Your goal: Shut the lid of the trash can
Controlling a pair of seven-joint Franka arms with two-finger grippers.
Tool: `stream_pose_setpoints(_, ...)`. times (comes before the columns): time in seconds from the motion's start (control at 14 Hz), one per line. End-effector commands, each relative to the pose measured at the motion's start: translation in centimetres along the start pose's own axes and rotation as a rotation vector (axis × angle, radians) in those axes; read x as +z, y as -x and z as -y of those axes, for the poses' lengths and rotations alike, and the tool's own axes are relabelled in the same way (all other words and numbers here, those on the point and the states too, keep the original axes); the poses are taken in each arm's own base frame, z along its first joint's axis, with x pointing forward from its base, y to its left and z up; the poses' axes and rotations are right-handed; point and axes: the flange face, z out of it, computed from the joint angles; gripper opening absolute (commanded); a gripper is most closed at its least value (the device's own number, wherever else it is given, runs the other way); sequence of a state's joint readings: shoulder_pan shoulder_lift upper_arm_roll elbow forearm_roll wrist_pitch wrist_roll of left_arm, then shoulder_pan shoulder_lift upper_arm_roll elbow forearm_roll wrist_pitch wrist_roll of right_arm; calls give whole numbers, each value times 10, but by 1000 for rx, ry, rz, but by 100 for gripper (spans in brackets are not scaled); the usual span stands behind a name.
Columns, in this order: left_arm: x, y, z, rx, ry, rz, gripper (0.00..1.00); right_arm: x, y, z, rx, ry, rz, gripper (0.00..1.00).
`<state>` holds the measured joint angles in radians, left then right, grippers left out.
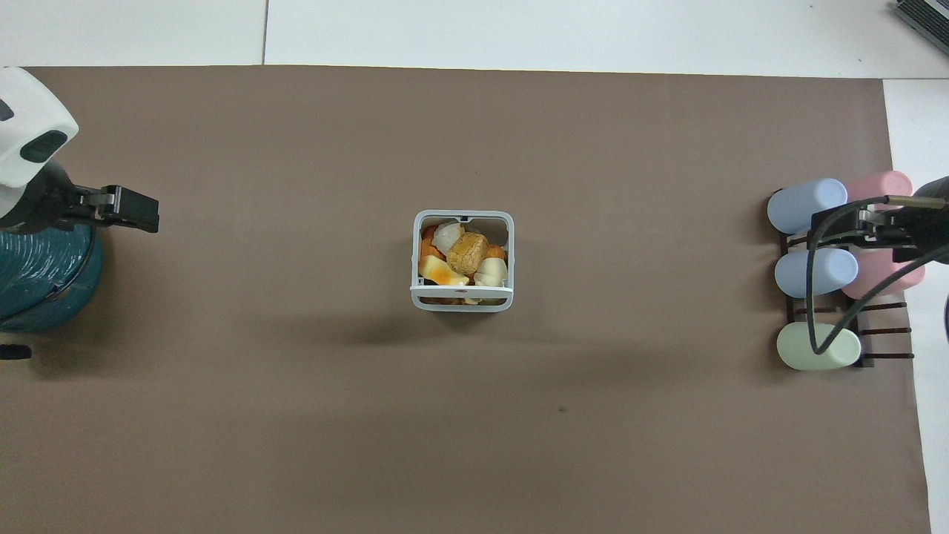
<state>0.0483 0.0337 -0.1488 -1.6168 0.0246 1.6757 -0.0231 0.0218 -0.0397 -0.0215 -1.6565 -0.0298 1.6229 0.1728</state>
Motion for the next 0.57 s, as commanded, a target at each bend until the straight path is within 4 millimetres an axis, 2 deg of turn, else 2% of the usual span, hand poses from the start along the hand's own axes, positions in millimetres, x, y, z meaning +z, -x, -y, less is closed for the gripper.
stream_pose_setpoints(0.0,-1,9,1,-6,7,-17,100,0,9,-1,-18,-13,13,100)
stream_pose_setpoints(0.5,0,9,0,-5,7,-16,100,-1,9,5,-31,-14,2,100)
